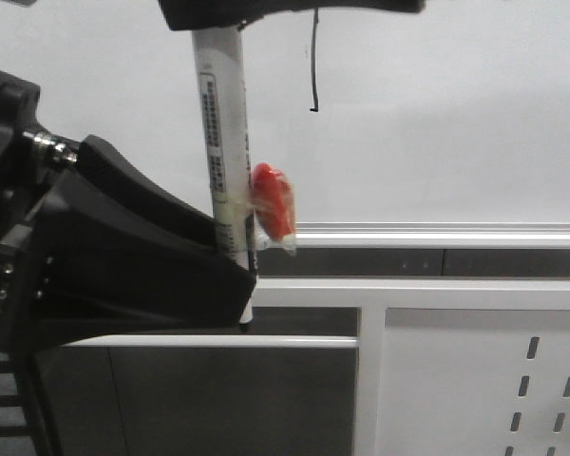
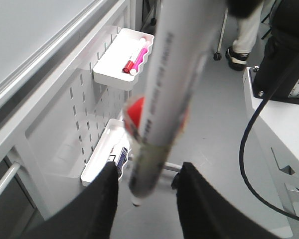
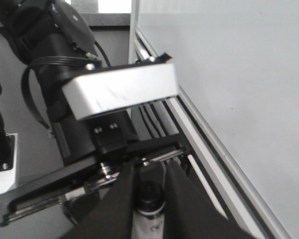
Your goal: Write number 1 on whiteboard
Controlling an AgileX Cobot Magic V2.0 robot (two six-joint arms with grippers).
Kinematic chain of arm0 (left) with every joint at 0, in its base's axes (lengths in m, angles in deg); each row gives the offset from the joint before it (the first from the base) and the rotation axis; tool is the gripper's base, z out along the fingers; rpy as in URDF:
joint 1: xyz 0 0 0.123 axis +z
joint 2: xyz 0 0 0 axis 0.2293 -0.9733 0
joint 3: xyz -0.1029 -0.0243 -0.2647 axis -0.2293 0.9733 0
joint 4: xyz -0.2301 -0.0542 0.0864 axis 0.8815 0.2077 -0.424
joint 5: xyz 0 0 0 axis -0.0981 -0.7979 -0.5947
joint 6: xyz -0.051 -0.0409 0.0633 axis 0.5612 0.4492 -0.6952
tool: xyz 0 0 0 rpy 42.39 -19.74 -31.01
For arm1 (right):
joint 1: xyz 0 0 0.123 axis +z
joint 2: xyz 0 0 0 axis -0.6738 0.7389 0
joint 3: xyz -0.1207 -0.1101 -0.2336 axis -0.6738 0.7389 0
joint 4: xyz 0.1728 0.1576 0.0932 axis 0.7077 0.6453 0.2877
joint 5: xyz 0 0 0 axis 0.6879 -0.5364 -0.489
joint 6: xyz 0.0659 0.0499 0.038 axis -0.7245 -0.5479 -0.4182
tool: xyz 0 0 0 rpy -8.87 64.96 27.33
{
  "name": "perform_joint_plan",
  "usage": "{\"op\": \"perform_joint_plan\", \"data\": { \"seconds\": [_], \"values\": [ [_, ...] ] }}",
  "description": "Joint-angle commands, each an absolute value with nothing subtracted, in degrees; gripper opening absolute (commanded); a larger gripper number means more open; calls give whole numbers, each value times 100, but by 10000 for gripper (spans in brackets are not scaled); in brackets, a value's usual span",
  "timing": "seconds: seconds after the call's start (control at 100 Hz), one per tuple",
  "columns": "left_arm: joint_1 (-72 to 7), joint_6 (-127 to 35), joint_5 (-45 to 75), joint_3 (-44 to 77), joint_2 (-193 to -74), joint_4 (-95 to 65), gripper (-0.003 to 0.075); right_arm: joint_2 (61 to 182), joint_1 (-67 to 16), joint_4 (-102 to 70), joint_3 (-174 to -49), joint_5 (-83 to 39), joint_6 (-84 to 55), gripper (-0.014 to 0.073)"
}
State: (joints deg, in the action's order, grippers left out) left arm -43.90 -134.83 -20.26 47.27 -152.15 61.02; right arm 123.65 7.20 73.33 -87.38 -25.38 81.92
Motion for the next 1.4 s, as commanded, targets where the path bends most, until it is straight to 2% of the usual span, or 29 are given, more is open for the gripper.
{"op": "perform_joint_plan", "data": {
  "seconds": [0.0,0.18,0.29,0.5,0.6,1.22,1.3,1.39],
  "values": [
    [-4418,-13490,-2338,4553,-15141,6514,265,12312,716,7594,-8951,-2869,8190,-71],
    [-4418,-13490,-2340,4553,-15141,6514,263,12312,716,7594,-8951,-2896,8190,-71],
    [-4418,-13490,-2340,4553,-15141,6514,227,12312,716,7594,-8951,-2909,8190,-71],
    [-4418,-13490,-2340,4553,-15141,6514,102,12312,716,7594,-8951,-2955,8190,-71],
    [-4418,-13490,-2340,4553,-15141,6514,-20,12312,716,7594,-8951,-2993,8190,-71],
    [-4418,-13490,-2317,4553,-15141,6514,-18,12312,716,7594,-8951,-3059,8190,-64],
    [-4418,-13490,-2278,4553,-15141,6514,-18,12312,716,7594,-8951,-3059,8190,-15],
    [-4418,-13490,-2203,4553,-15141,6514,-18,12312,716,7594,-8951,-3059,8190,108]
  ]
}}
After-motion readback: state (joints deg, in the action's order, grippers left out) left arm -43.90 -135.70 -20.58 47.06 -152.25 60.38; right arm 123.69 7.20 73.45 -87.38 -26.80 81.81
